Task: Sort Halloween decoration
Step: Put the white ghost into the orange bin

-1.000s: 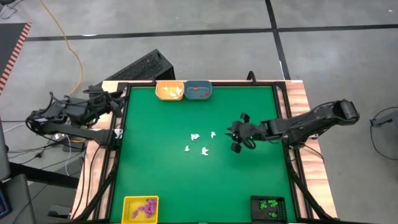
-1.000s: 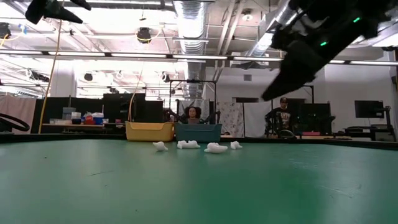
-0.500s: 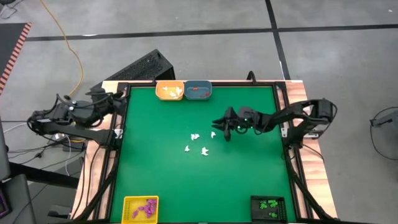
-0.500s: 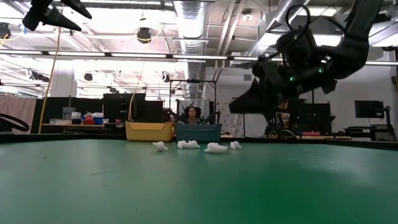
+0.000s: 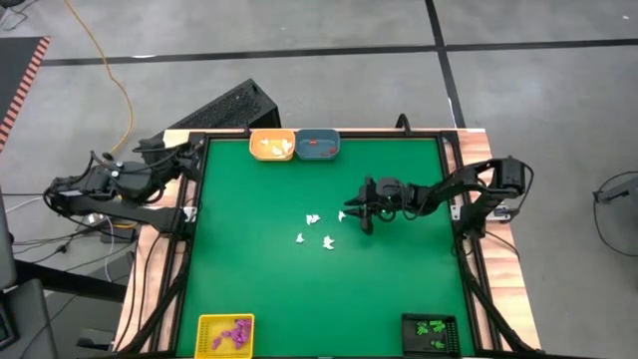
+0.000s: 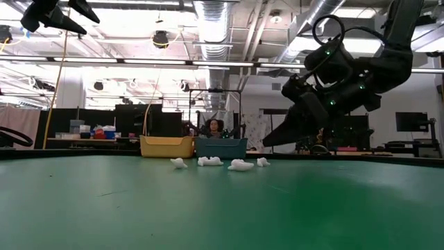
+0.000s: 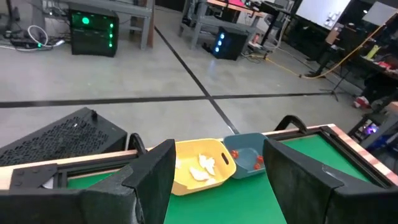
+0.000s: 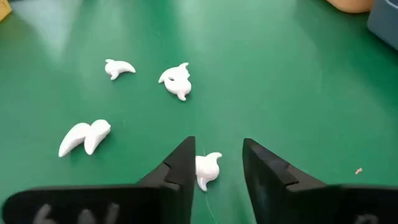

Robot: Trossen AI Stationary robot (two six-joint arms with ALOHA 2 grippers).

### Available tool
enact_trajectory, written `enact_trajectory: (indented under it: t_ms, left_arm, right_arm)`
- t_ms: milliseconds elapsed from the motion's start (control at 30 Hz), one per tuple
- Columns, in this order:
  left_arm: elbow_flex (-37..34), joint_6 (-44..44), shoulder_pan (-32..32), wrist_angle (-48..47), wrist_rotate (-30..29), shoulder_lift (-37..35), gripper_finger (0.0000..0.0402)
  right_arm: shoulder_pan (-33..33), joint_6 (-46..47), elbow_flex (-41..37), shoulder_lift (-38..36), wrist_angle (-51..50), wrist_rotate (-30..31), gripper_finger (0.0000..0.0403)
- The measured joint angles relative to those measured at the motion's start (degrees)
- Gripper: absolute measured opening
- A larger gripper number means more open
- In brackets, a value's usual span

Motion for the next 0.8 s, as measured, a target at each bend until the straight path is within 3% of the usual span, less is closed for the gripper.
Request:
enact_trajectory:
  t_ms: [333, 600, 800]
  left_arm:
    - [0.0, 0.65, 0.0, -0.04, -0.34, 0.0, 0.0231]
    - [0.0, 0.66, 0.0, -0.25, -0.36, 0.0, 0.0231]
    - [-0.02, 0.63, 0.0, -0.53, -0.43, 0.0, 0.0231]
  right_arm:
    - [1.05, -2.13, 0.02, 0.0, -0.26, 0.46, 0.0256]
    - [5.26, -10.36, 0.11, 0.24, -0.1, 5.1, 0.0265]
    - [5.27, -11.02, 3.51, 7.1, -0.25, 5.09, 0.0264]
